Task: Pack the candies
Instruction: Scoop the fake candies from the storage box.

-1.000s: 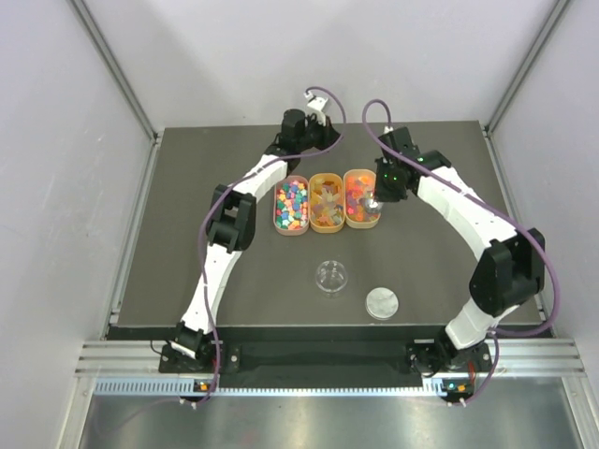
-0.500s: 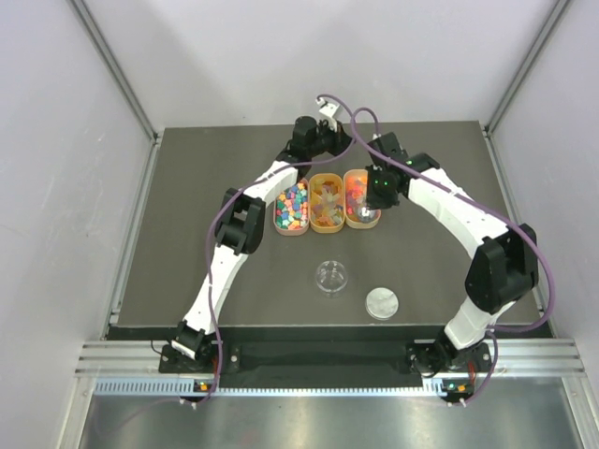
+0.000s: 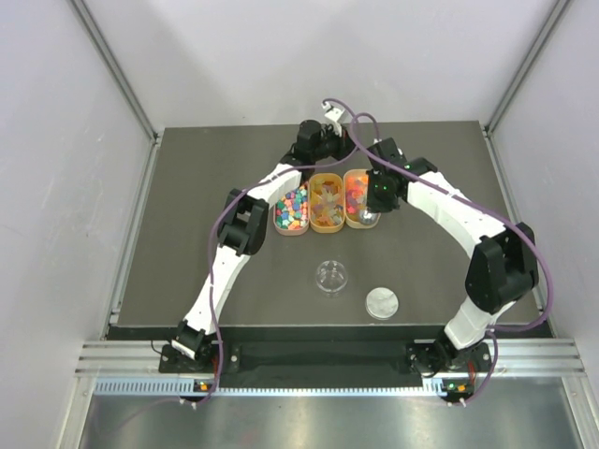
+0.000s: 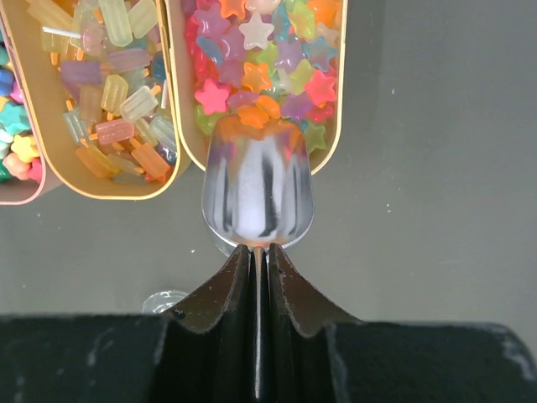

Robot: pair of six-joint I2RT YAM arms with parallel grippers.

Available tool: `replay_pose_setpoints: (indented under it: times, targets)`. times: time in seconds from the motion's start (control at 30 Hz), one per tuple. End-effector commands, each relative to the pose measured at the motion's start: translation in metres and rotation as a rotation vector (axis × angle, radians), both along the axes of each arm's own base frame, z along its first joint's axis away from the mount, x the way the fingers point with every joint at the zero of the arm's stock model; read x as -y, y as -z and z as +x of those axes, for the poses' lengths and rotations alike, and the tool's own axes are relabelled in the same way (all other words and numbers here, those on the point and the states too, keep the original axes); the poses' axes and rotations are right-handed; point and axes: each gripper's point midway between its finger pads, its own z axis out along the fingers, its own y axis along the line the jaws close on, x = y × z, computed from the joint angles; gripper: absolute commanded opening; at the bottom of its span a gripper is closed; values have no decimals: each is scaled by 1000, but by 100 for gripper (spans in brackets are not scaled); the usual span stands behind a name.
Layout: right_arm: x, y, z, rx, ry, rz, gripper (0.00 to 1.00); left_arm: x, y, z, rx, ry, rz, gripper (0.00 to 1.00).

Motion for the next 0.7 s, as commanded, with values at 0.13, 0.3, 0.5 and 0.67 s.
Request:
replay_pose_setpoints:
  times: [0.13, 0.3, 0.5, 0.67]
  targets:
    - [-1, 12, 0, -22, 9, -12, 0, 10, 1, -14, -19, 64, -43, 0]
    - [-6, 18, 5, -18, -7, -22, 0, 12, 14, -20, -54, 96, -44, 0]
    - [-7, 25, 12, 18, -33, -40, 0, 17, 26, -28, -97, 136, -56, 0]
    - [-2, 31, 8, -8, -37, -68, 0, 18, 35, -35, -143, 163, -62, 0]
